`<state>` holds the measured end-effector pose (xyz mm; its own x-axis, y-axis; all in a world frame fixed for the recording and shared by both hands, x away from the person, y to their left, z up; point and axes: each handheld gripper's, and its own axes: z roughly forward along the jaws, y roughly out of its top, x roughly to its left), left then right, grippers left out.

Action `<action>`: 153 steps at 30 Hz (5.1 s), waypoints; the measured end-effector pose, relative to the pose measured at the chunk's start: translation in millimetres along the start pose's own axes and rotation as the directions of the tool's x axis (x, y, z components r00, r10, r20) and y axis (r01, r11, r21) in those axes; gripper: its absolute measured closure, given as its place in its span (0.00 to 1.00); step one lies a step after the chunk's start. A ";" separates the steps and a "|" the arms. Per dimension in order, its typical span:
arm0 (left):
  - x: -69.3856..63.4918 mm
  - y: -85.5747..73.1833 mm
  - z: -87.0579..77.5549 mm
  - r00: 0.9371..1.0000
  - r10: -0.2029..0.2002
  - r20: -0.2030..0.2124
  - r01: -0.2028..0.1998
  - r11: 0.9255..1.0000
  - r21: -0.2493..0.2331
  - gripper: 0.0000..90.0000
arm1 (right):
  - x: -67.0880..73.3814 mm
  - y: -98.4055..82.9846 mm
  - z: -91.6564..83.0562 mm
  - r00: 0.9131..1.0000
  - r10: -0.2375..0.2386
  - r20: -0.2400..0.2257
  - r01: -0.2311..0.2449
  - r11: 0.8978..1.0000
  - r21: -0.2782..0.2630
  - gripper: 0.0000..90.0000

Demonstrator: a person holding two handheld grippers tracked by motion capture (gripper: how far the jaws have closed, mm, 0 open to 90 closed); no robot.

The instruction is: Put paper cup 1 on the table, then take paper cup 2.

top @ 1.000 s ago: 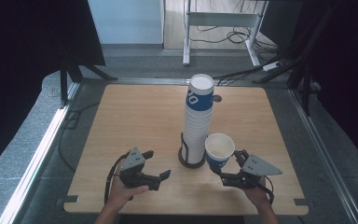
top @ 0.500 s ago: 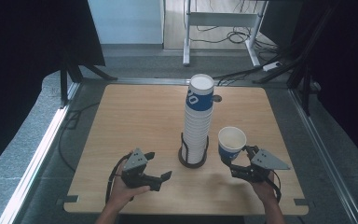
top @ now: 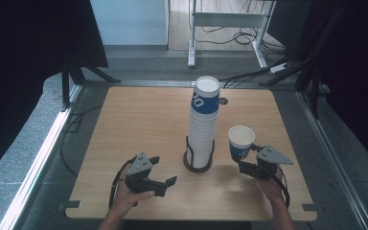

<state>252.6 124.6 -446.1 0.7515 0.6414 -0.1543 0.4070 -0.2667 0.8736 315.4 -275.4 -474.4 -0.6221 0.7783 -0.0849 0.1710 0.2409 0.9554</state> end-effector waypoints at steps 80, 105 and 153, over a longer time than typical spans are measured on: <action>-0.6 1.8 -6.9 1.000 0.017 0.003 -0.017 0.999 -0.039 0.06 | -26.9 -11.8 -21.3 0.979 0.158 0.127 -0.174 0.976 0.129 0.16; -2.5 51.9 15.3 0.993 0.114 -0.022 -0.115 0.989 -0.091 0.07 | -8.3 8.3 -48.6 0.989 0.140 -0.046 -0.139 0.990 0.020 0.22; -1.8 114.3 92.8 0.984 0.172 -0.043 -0.174 0.982 -0.071 0.13 | 6.8 16.7 -42.8 0.988 0.099 -0.115 -0.098 0.995 0.017 0.22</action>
<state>345.9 26.3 -388.8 0.7874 0.6162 0.0176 0.2321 -0.3227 0.9176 281.3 -290.9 -446.9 -0.6855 0.7268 0.0434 0.2444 0.1735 0.9540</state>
